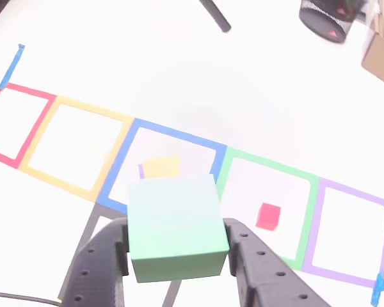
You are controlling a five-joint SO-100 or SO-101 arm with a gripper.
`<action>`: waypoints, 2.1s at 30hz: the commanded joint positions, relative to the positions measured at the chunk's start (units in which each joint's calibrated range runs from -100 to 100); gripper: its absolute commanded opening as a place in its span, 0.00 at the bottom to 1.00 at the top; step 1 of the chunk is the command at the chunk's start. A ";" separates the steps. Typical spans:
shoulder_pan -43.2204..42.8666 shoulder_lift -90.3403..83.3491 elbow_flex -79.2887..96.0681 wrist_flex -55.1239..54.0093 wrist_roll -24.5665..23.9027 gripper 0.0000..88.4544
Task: Tower of hanoi
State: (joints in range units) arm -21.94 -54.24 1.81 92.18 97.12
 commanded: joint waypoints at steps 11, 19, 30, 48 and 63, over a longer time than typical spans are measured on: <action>-4.42 -2.32 40.00 -44.97 2.88 0.04; -6.82 1.72 61.37 -72.91 2.88 0.04; -8.16 11.81 73.55 -94.61 2.88 0.04; -5.77 31.03 71.28 -111.45 2.88 0.04; -4.62 34.50 71.19 -113.72 2.88 0.04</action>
State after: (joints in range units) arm -26.86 -19.71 75.74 -19.71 99.28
